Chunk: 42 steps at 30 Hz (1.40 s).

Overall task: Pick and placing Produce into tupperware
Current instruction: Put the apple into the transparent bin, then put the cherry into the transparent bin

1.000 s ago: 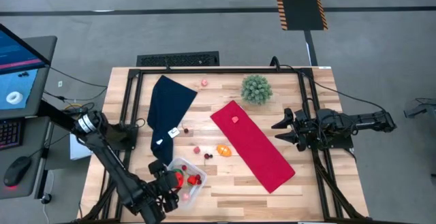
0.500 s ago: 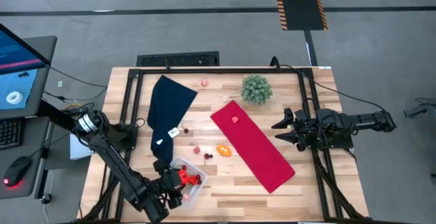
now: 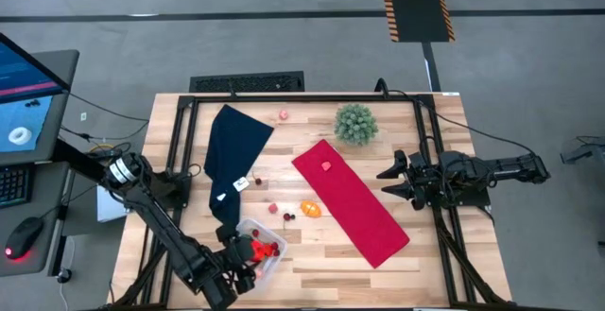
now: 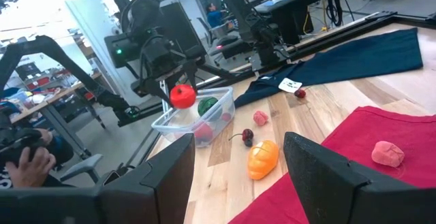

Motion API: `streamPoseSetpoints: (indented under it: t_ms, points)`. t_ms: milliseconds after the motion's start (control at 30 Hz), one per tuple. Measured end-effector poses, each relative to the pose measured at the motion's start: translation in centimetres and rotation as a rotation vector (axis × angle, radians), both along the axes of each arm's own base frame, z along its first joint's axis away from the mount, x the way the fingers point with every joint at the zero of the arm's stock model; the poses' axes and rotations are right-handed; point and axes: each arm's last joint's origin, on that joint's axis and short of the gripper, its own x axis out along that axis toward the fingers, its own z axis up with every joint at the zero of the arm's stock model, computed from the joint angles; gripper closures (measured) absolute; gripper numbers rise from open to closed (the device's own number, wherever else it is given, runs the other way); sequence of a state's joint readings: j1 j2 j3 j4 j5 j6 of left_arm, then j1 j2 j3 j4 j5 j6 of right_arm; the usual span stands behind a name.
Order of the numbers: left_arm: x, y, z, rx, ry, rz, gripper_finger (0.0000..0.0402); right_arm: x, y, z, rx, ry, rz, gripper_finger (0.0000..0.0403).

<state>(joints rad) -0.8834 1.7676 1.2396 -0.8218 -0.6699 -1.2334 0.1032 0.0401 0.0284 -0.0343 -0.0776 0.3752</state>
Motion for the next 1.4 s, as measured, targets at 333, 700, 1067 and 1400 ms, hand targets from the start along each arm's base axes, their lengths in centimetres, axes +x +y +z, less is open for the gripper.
streamPoseSetpoints:
  t_ms: [333,700,1067,1400]
  points:
    - [-0.6,-0.4,-0.6,-0.096,0.058,0.025,0.0125,0.0,0.0,0.0,0.000,0.000,0.000,0.0154]
    - [-1.3,-0.3,-2.2,-0.141,0.080,0.036,0.0108,0.0,0.0,0.0,0.000,0.000,0.001,0.0154]
    - [-1.2,-0.3,-2.1,-0.127,0.053,0.039,0.0064,0.0,0.0,0.0,0.000,0.000,0.000,0.0154]
    - [0.3,0.4,1.2,0.027,-0.032,0.049,0.0063,0.0,0.0,0.0,0.000,0.000,0.000,0.0154]
